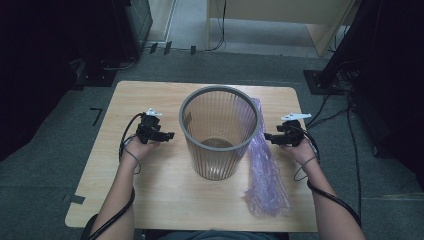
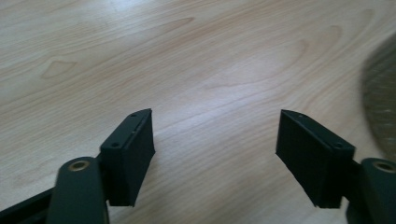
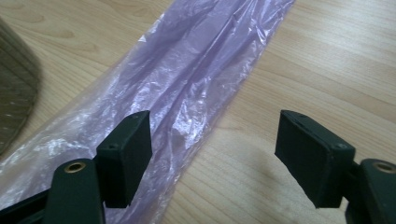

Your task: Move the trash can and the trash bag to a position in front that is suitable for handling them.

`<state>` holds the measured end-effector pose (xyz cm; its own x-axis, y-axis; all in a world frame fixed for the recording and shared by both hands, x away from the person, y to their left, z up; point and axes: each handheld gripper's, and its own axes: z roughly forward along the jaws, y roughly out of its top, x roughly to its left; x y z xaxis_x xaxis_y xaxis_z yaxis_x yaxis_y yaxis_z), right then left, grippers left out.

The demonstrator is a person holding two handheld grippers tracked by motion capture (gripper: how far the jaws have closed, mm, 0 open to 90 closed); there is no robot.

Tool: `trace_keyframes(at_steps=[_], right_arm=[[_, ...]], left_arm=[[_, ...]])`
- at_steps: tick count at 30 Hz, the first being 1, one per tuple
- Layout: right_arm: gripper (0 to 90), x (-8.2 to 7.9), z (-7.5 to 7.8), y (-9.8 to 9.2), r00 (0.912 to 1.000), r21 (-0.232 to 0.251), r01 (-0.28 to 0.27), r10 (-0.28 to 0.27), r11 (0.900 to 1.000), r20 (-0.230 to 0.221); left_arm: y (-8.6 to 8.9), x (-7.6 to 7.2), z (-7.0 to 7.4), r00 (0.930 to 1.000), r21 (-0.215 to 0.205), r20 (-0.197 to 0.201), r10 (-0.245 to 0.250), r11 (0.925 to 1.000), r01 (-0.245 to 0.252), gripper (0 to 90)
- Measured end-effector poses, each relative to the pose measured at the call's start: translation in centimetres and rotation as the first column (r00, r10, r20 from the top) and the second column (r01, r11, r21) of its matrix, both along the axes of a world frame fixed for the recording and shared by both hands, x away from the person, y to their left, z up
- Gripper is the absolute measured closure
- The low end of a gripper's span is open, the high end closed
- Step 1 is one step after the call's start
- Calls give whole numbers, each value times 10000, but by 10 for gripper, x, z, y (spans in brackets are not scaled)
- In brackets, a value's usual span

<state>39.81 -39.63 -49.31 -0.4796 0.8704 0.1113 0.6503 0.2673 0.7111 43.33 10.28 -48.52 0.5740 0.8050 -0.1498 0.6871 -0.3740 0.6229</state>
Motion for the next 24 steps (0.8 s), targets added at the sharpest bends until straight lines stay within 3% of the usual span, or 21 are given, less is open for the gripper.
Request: trace_keyframes(at_steps=[1,3,5,12,15,22,24], right_arm=[[287,-1,1,0,10000,14,-88,88,10000,-36],[301,-2,2,1,9998,20,-174,174,9998,-67],[307,-3,3,2,9994,-135,-334,335,9994,55],[313,-9,11,8,9971,-91,-722,724,9973,216],[318,-13,14,10,9973,18,-712,711,9975,188],[333,-25,23,17,9966,212,-808,804,9965,171],[332,-25,25,19,9964,350,-850,847,9958,93]], left_arm=[[0,0,1,9999,8,-134,29,10000,-29,346],[-1,1,2,9970,203,-739,218,9996,-204,384],[-2,0,3,9946,68,-1019,198,9998,-192,396],[-6,-7,14,9988,-412,-397,-274,9988,257,353],[-7,-9,19,9980,-639,-569,-289,9976,253,378],[-14,-20,26,9973,-1124,-356,-635,9919,592,403],[-16,-21,28,9963,-1275,-617,-604,9905,522,412]])
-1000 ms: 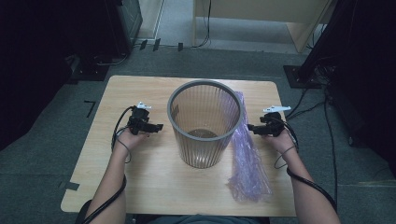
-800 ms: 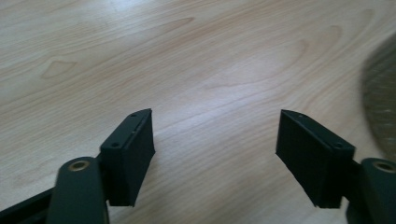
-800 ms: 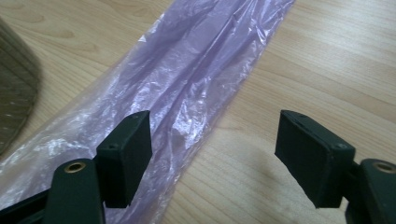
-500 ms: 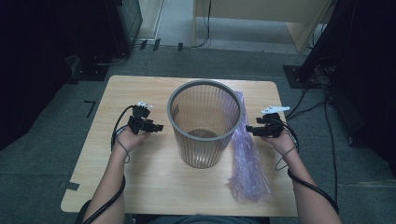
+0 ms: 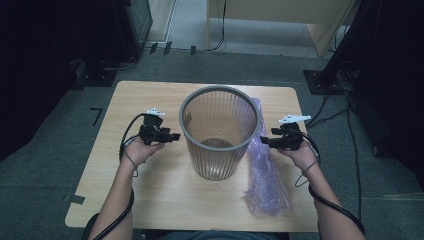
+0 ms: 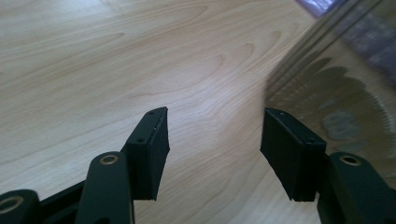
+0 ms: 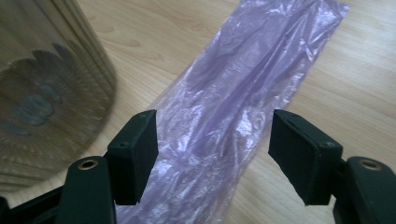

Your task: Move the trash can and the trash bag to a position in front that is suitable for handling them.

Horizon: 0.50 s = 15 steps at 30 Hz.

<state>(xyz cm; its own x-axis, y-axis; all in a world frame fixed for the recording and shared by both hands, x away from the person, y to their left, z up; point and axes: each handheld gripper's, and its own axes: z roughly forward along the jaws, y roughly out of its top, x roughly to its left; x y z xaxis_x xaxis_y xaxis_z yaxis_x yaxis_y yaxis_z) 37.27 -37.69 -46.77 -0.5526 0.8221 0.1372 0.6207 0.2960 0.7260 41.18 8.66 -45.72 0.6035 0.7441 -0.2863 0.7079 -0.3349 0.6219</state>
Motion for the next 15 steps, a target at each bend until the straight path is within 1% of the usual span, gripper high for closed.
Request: trace_keyframes(at_steps=[1,2,3,4,6,7,8,11,14,15], right_arm=[[331,0,1,2,9999,54,-13,13,10000,-107],[331,-1,1,3,9998,132,-44,47,9999,-214],[329,-1,1,4,9996,122,-137,140,9998,-233],[328,-1,1,5,9992,169,-187,192,9997,-338],[328,-2,1,6,9982,252,-157,172,9996,-570],[331,-2,2,8,9976,329,-149,171,9993,-678],[339,-2,2,8,9974,376,-223,248,9990,-670],[374,-4,5,11,9960,612,-404,451,9973,-772],[386,-3,7,12,9958,715,-423,478,9965,-776],[394,-6,9,13,9961,722,-357,414,9967,-782]], left_arm=[[-1,0,1,9996,-4,-270,58,10000,-58,418],[-1,1,4,9990,2,-447,34,10000,-34,426],[-1,0,6,9995,17,-295,-111,9999,112,432],[-2,-2,9,9994,-26,2,-357,9994,357,429],[-3,-5,13,9978,-63,248,-608,9981,610,394],[-3,-6,14,9970,-61,294,-713,9974,715,375],[-4,-8,15,9954,-80,377,-875,9961,879,372],[-6,-10,19,9925,88,402,-1158,9933,1156,369],[-6,-10,22,9905,-12,472,-1294,9916,1296,370],[-6,-11,25,9905,-263,510,-1275,9913,1290,369]])
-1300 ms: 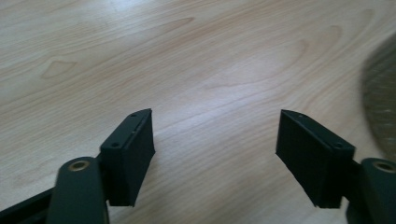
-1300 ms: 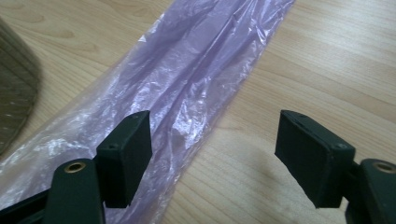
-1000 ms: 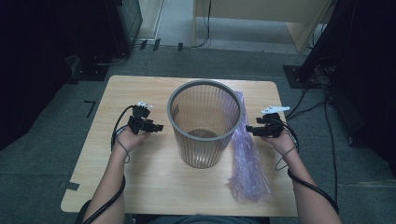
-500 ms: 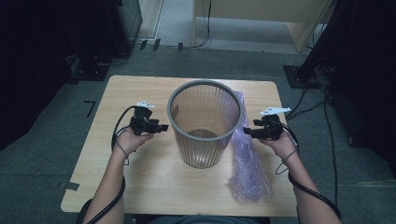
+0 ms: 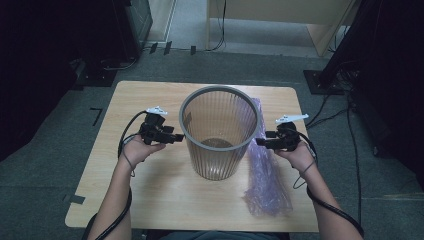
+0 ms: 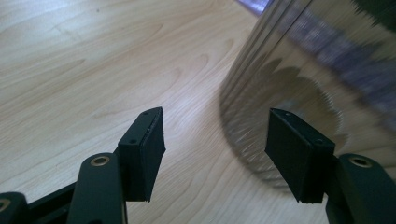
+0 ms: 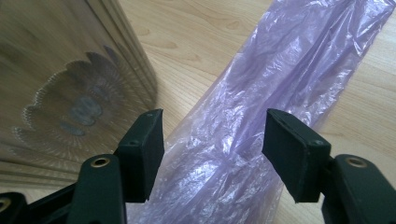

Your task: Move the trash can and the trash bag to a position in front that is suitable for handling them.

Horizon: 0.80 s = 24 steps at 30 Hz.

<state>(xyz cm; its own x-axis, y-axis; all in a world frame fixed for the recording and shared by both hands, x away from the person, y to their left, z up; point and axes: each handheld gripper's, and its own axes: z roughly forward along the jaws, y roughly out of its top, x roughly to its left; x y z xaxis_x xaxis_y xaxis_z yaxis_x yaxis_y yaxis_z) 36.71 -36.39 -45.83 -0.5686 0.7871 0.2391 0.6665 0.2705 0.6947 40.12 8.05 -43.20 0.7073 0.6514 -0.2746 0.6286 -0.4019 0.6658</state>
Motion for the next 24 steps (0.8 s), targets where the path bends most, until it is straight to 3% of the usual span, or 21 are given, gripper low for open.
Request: trace_keyframes(at_steps=[1,4,7,11,15,17,19,24], right_arm=[[395,-2,1,0,10000,33,17,-17,10000,-19],[398,-10,4,2,9998,170,208,-208,9996,14],[398,-19,9,5,9996,198,147,-151,9997,219],[409,-27,19,9,9967,472,25,-63,9989,806],[448,-32,26,8,9912,574,-475,400,9972,1260],[453,-34,28,7,9902,739,-600,500,9955,1306],[457,-36,29,8,9888,901,-820,697,9926,1322],[457,-38,30,18,9817,727,-1277,1157,9891,1511]], left_arm=[[0,-1,3,10000,-166,-25,30,9999,-31,370],[0,-3,6,9999,-50,12,-105,9999,105,376],[1,-6,12,9997,-242,118,-216,9995,218,376],[0,-8,19,9988,-485,70,-477,9977,480,382],[-6,-14,25,9948,-343,257,-987,9944,996,429],[-7,-14,27,9948,-189,332,-959,9951,966,449],[-6,-14,26,9958,-301,218,-884,9956,891,450],[-7,-14,26,9976,-358,261,-639,9973,648,445]])
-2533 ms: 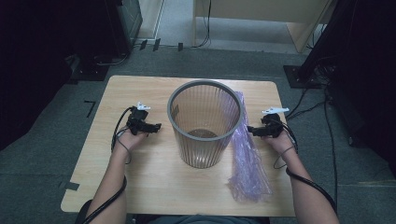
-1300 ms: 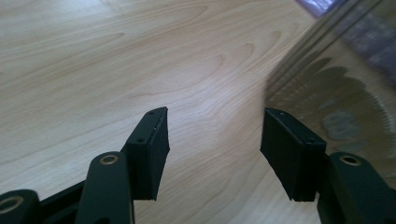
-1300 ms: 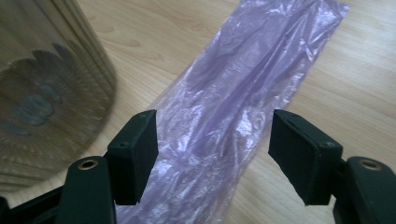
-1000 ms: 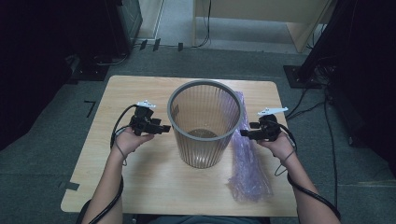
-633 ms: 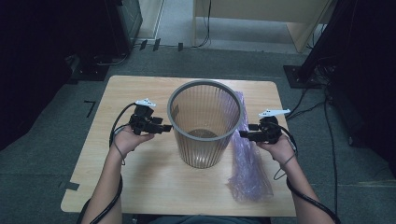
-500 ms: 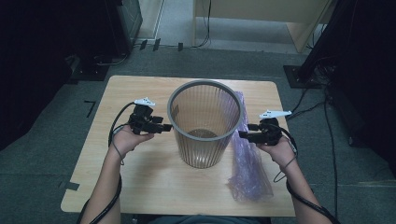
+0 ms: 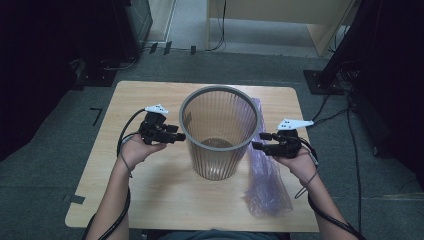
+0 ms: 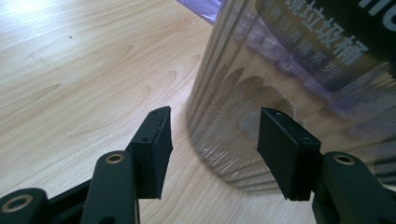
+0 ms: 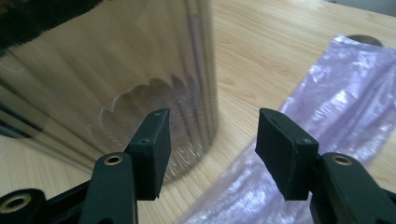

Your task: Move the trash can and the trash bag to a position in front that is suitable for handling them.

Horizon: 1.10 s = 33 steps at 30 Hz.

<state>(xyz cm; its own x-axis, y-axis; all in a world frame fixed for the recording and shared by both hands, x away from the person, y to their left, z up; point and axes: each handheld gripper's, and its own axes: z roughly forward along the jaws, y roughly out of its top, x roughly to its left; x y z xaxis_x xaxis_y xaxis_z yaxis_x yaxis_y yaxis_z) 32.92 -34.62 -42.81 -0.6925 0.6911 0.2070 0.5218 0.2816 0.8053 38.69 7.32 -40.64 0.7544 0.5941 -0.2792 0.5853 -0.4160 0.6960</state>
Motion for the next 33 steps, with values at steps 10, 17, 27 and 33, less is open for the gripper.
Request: trace_keyframes(at_steps=[10,17,27,33], right_arm=[[456,-1,1,10,9995,-151,-295,297,9995,146],[456,-1,3,7,9996,-190,-174,178,9997,211],[428,2,2,2,9989,-136,103,-96,9999,457],[412,6,-4,-1,9981,-248,384,-372,9990,481]], left_arm=[[-4,-1,3,9996,-41,-107,261,9996,-262,511],[-9,0,2,9981,-134,-320,529,9985,-533,535],[-4,4,7,9989,-492,-230,401,9979,-411,405],[-2,5,17,9995,-630,-79,299,9976,-303,399]])
